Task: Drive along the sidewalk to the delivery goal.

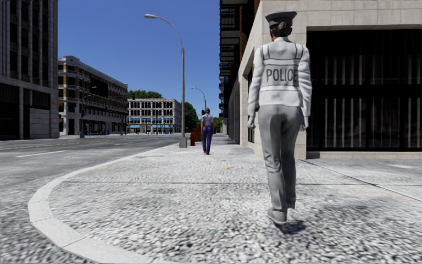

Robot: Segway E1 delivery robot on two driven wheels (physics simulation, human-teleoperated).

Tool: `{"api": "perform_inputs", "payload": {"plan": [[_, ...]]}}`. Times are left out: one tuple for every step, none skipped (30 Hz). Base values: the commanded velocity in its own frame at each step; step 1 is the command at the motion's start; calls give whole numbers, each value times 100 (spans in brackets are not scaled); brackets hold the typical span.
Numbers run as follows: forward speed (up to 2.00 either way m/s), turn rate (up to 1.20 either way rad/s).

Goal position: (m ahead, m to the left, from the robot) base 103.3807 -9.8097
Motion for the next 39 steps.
{"api": "perform_inputs", "payload": {"plan": [[97, 0], [97, 0], [97, 0], [97, 0], [97, 0], [97, 0], [97, 0], [97, 0], [97, 0], [97, 0], [97, 0], [97, 0], [97, 0], [97, 0], [97, 0], [97, 0], [97, 0], [97, 0], [97, 0], [97, 0], [97, 0], [97, 0], [97, 0], [97, 0], [97, 0], [97, 0], [97, 0], [97, 0], [97, 0], [97, 0], [97, 0], [97, 0], [97, 0], [97, 0], [97, 0], [97, 0], [97, 0], [97, 0], [97, 0]]}}
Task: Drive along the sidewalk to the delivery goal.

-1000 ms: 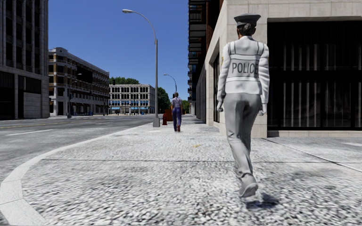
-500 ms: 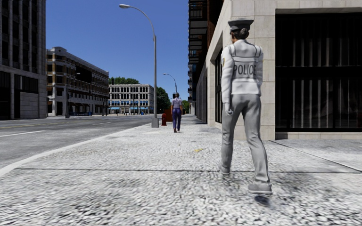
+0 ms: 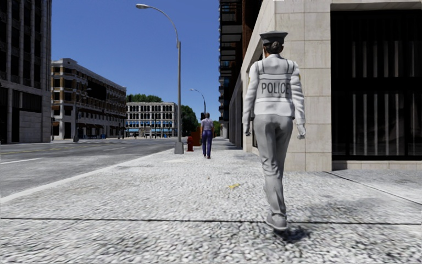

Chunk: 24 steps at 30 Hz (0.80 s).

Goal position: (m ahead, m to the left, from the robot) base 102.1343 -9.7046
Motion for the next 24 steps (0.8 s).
{"api": "perform_inputs", "payload": {"plan": [[97, 0], [97, 0], [97, 0], [97, 0], [97, 0], [97, 0], [97, 0], [97, 0], [97, 0], [97, 0], [97, 0], [97, 0], [97, 0], [97, 0], [97, 0], [97, 0], [97, 0], [97, 0], [97, 0], [97, 0], [97, 0], [113, 0], [133, 0], [157, 0]]}}
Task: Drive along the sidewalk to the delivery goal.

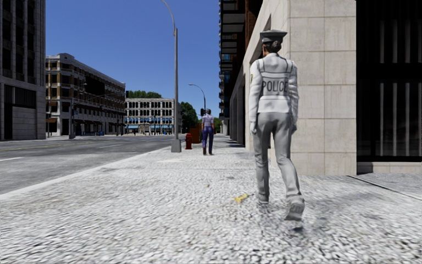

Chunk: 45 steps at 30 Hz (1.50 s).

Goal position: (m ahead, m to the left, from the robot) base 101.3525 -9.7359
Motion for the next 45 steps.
{"api": "perform_inputs", "payload": {"plan": [[200, 0], [200, 0], [200, 0], [200, 0], [200, 0], [200, 7], [200, 22], [200, 27], [200, 27], [200, 31], [200, 45], [200, 51], [200, 51], [200, 52], [200, 52], [200, 40], [200, 3], [200, 3], [200, 0], [200, 0], [200, 0], [200, 0], [200, 40], [200, 40], [200, 87], [200, 120], [200, 120], [200, 120], [200, 120], [200, 120], [200, 120], [200, 120], [200, 76], [200, 76], [200, 31], [200, 10], [200, 0], [200, 0], [200, 0], [200, 0], [200, 0], [200, 0], [200, 0], [200, 0], [200, 0]]}}
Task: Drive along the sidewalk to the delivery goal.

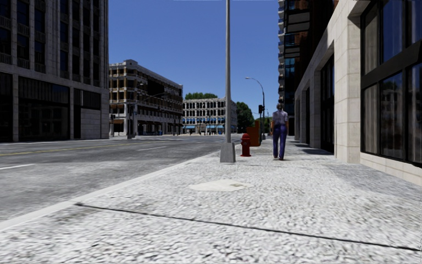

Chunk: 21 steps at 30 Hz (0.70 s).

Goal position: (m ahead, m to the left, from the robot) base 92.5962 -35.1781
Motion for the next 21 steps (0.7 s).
{"api": "perform_inputs", "payload": {"plan": [[200, 0], [200, 0], [200, 0], [200, 0], [200, 0], [200, 0], [200, 0], [200, 0], [200, 0], [200, 0], [200, 0], [200, 0], [200, 0], [200, -28], [200, -28], [200, -41], [200, -65], [200, -90], [200, -106], [200, -115], [200, -115]]}}
